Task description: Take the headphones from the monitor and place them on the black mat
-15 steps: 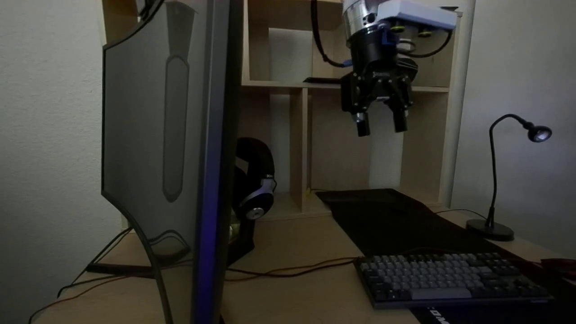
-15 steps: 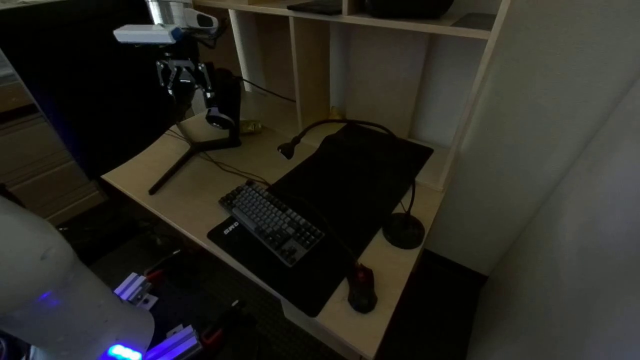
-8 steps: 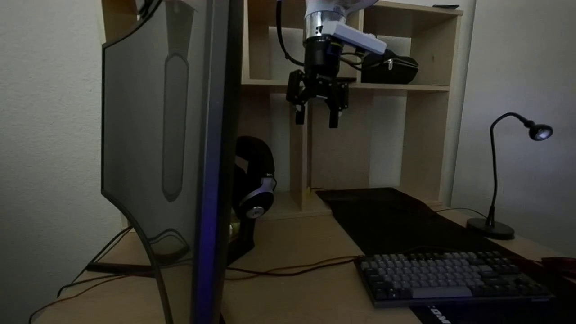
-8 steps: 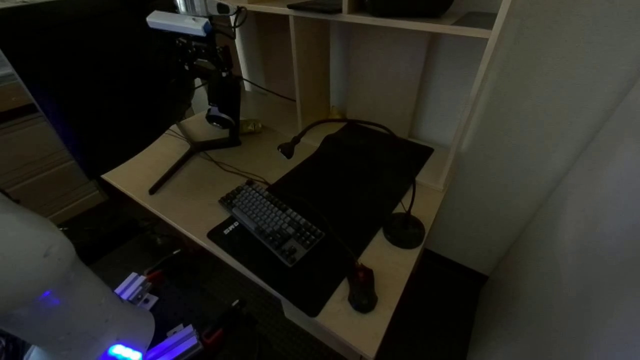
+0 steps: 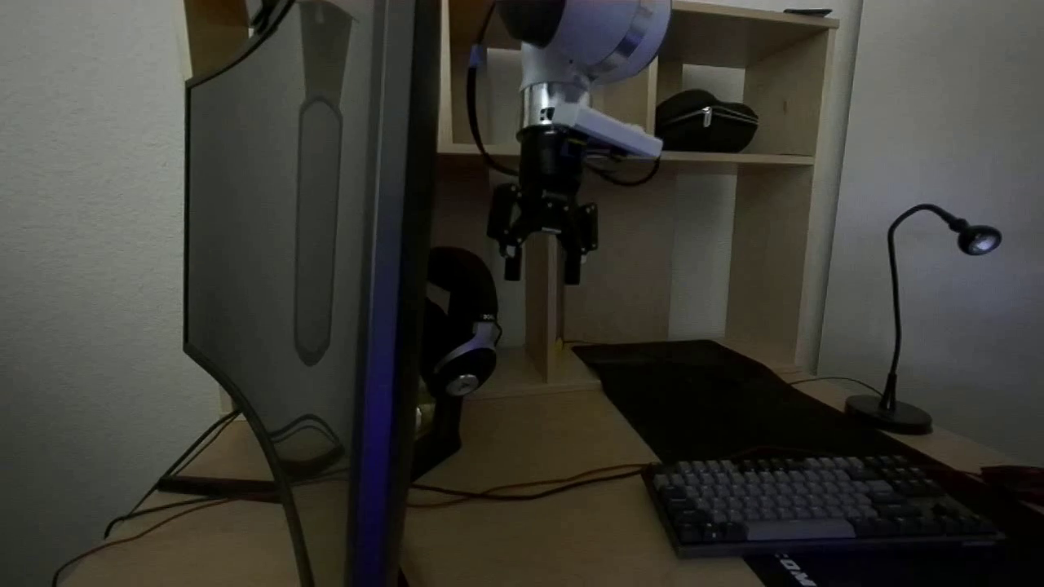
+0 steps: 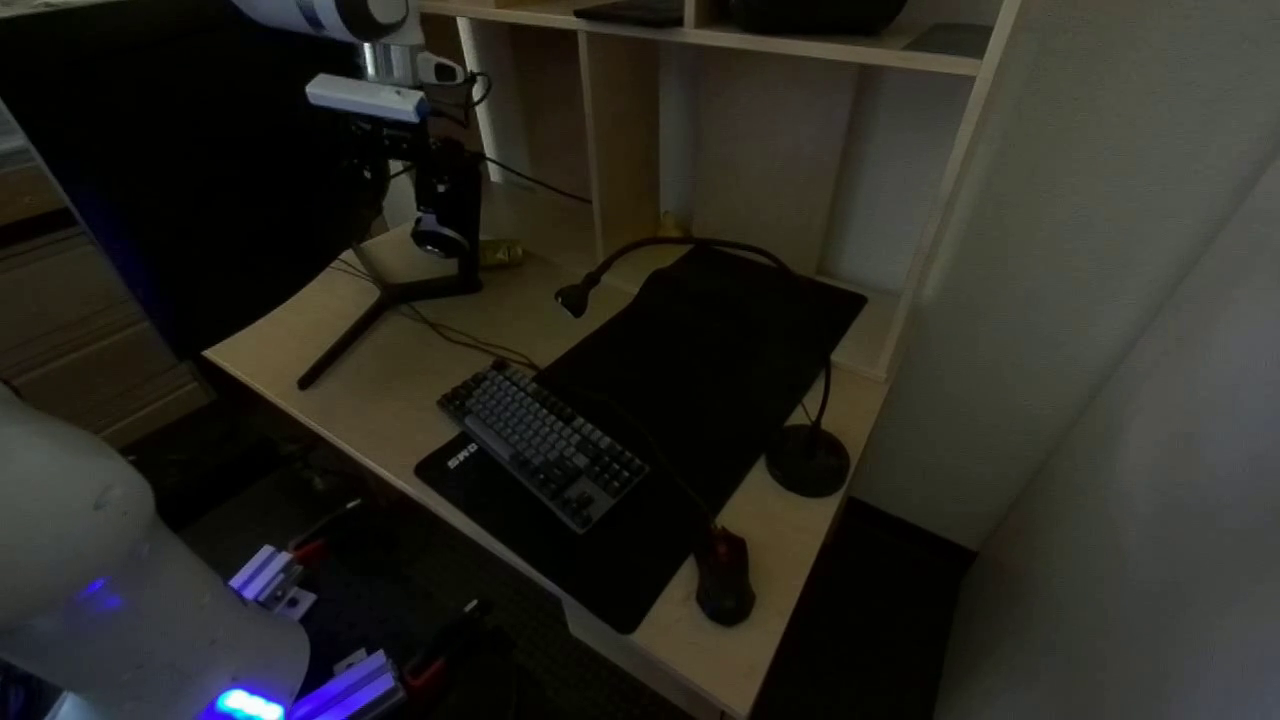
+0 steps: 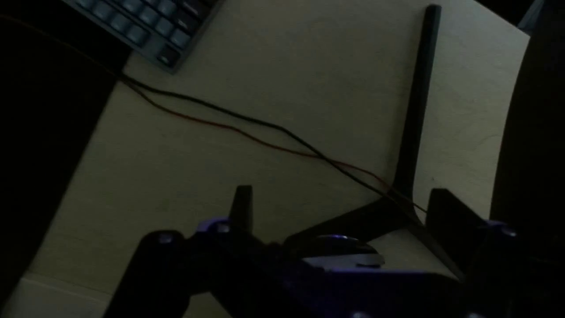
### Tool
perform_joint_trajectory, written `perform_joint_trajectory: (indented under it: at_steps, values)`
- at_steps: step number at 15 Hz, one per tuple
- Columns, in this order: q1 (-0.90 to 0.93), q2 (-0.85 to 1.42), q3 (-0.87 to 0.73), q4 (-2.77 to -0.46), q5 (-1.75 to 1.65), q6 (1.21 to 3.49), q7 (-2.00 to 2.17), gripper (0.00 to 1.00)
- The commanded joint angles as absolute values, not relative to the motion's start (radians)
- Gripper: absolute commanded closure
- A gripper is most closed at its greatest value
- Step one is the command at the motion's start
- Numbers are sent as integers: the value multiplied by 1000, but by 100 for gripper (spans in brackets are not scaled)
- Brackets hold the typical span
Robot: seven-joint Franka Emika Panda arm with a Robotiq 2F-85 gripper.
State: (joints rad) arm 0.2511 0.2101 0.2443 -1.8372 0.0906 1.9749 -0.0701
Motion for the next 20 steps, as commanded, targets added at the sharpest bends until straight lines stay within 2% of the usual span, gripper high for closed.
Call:
perform_joint_trajectory:
  at_steps: [1,8,12,13,14,20]
  values:
    - [273,320,273,-1764,128,2126,-103,0]
    - [324,372,233,-1721,-23,2436,-5,0]
    - [311,363,246,-1733,-40,2434,-4,0]
    - [304,375,254,-1727,-25,2431,-21,25]
    - [302,366,256,-1736,-17,2426,-26,26]
    - [277,337,253,-1761,35,2405,-53,68]
